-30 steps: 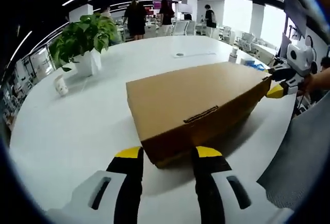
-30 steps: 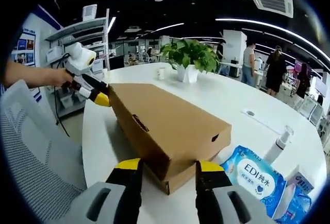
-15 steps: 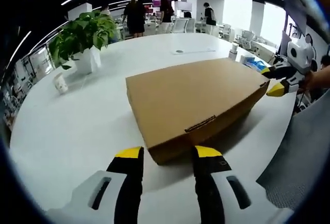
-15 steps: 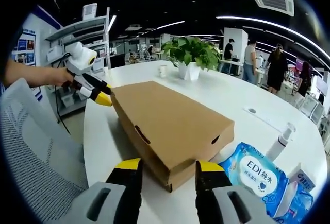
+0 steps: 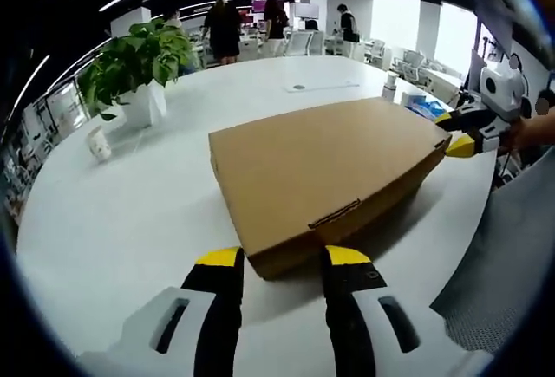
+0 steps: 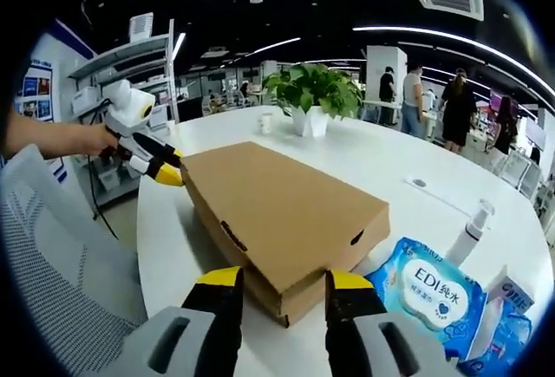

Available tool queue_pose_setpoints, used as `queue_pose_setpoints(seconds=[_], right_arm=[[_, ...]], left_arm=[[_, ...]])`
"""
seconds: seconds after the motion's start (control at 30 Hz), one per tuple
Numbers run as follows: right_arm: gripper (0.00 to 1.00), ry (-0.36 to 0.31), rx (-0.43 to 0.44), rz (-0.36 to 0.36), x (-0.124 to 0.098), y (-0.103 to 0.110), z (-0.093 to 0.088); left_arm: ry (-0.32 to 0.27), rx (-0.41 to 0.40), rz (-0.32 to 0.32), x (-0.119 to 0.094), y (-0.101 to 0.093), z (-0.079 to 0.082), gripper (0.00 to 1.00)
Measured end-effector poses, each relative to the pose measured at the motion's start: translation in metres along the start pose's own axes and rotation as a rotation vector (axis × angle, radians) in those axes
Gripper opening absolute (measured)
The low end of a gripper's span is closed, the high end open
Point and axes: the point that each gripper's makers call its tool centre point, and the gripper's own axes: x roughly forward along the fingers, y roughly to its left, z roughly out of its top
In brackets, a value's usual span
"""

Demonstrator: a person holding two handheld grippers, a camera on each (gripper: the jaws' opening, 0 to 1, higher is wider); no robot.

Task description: Operate the shoe box by opening the lid, removing the specified soft item, and placing it in the target area until the item is outside and the box remains undamaged.

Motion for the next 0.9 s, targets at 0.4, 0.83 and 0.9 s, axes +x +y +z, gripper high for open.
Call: queue_pose_setpoints(seconds=[0.4,0.83,0.9], right_arm=[[0.34,0.021,-0.034,-0.013,0.005,-0.001,-0.007],[0.34,0.036,-0.056,-0.016,0.012,-0.006,-0.01],[0.34,0.036,-0.056,-0.017,0.013,-0.008,-0.009]], left_arm=[[0.008,-0.009,0.013,0.007,0.001,-0.002,0.38],[0.02,-0.001,0.02,0.015,0.003,0.001,0.38],[0.022,-0.002,0.02,0.017,0.004,0.003,0.38]])
